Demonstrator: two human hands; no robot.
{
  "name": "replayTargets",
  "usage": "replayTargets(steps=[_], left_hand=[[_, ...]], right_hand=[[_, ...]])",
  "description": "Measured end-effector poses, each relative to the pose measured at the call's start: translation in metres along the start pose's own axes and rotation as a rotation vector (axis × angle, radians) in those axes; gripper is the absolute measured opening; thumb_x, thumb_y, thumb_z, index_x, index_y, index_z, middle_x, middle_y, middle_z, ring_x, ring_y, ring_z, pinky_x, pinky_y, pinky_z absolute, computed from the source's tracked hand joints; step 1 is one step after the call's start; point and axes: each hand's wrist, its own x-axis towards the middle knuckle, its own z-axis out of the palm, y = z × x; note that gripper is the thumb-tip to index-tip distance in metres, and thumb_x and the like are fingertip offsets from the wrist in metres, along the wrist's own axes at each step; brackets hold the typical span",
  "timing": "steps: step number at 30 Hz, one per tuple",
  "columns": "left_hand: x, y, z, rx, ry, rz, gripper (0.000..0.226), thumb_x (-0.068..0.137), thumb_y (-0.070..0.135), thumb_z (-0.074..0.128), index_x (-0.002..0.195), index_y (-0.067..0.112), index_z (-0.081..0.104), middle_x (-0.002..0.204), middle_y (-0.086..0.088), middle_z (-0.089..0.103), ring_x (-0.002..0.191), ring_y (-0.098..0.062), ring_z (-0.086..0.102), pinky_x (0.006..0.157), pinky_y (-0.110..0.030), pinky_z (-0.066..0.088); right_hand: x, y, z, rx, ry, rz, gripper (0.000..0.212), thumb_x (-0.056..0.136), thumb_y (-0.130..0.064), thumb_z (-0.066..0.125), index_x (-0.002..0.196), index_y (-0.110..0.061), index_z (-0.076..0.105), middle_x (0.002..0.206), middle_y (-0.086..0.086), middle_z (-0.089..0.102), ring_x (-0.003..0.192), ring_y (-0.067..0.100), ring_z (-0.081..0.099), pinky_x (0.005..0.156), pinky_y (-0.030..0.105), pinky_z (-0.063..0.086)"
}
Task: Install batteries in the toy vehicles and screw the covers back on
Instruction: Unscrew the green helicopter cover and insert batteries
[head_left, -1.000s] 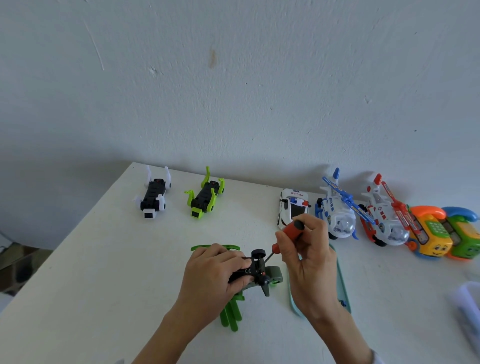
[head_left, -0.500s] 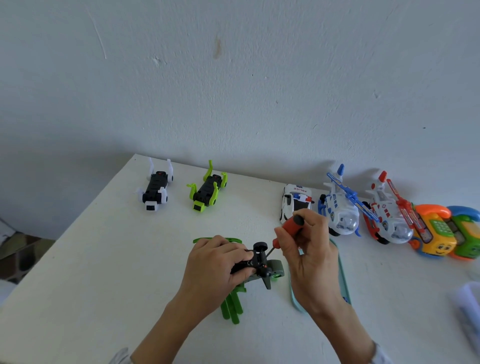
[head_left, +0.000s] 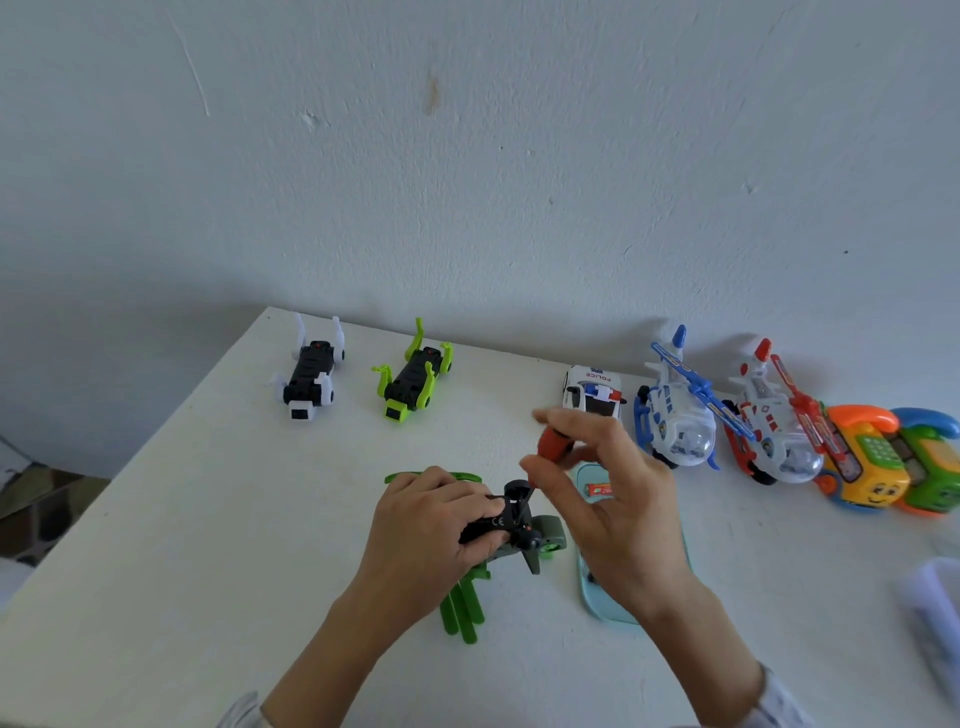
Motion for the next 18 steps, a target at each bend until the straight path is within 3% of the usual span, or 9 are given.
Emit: replayTargets(steps=[3, 6, 11, 13, 16, 18], left_hand=[[0.001, -0.001, 0.000, -0.010, 0.005, 0.000, 0.032, 0.076, 0.052, 0.053, 0.087, 0.032, 0.076, 0.087, 0.019, 0.072, 0.076, -0.007, 0.061, 0.067, -0.026, 0.043], [0.003, -0.001, 0.001, -0.007, -0.001, -0.006, 0.032, 0.076, 0.052, 0.053, 0.087, 0.031, 0.076, 0.087, 0.019, 0.072, 0.077, -0.007, 0.060, 0.069, -0.023, 0.040], [0.004, -0.005, 0.003, -0.039, 0.000, -0.014, 0.033, 0.076, 0.052, 0.053, 0.088, 0.031, 0.076, 0.088, 0.019, 0.072, 0.077, -0.007, 0.059, 0.070, -0.021, 0.033], [0.006, -0.006, 0.003, -0.050, 0.004, -0.016, 0.034, 0.076, 0.053, 0.054, 0.089, 0.031, 0.076, 0.088, 0.019, 0.072, 0.076, -0.007, 0.060, 0.070, -0.022, 0.032], [0.007, -0.007, 0.004, -0.045, 0.010, -0.008, 0.034, 0.075, 0.053, 0.054, 0.088, 0.031, 0.077, 0.087, 0.019, 0.072, 0.075, -0.007, 0.059, 0.069, -0.022, 0.034], [0.007, -0.007, 0.004, -0.035, 0.002, 0.000, 0.034, 0.075, 0.053, 0.054, 0.088, 0.031, 0.077, 0.087, 0.018, 0.072, 0.075, -0.007, 0.060, 0.068, -0.023, 0.039]], right_hand=[[0.004, -0.002, -0.003, 0.139, -0.036, -0.004, 0.032, 0.081, -0.003, 0.068, 0.105, -0.019, 0.056, 0.114, 0.002, 0.065, 0.115, 0.010, 0.059, 0.088, 0.030, 0.053], [0.007, 0.000, -0.003, 0.289, -0.054, 0.073, 0.037, 0.077, 0.002, 0.069, 0.101, -0.023, 0.056, 0.106, -0.006, 0.067, 0.097, 0.015, 0.069, 0.079, 0.036, 0.058], [0.005, 0.014, 0.001, 0.224, 0.171, 0.048, 0.045, 0.072, -0.019, 0.076, 0.094, -0.047, 0.047, 0.078, 0.002, 0.055, 0.066, 0.026, 0.065, 0.062, 0.033, 0.056], [0.004, 0.017, 0.002, 0.173, 0.189, 0.021, 0.041, 0.071, -0.023, 0.077, 0.094, -0.040, 0.047, 0.077, 0.003, 0.054, 0.063, 0.027, 0.062, 0.058, 0.036, 0.055], [0.006, 0.015, -0.001, 0.082, 0.123, -0.047, 0.035, 0.074, -0.023, 0.075, 0.100, -0.022, 0.052, 0.087, 0.007, 0.058, 0.074, 0.026, 0.065, 0.063, 0.034, 0.055], [0.009, 0.013, -0.002, 0.129, 0.058, -0.015, 0.036, 0.076, -0.014, 0.073, 0.106, -0.021, 0.054, 0.112, 0.007, 0.058, 0.097, 0.023, 0.064, 0.078, 0.034, 0.056]])
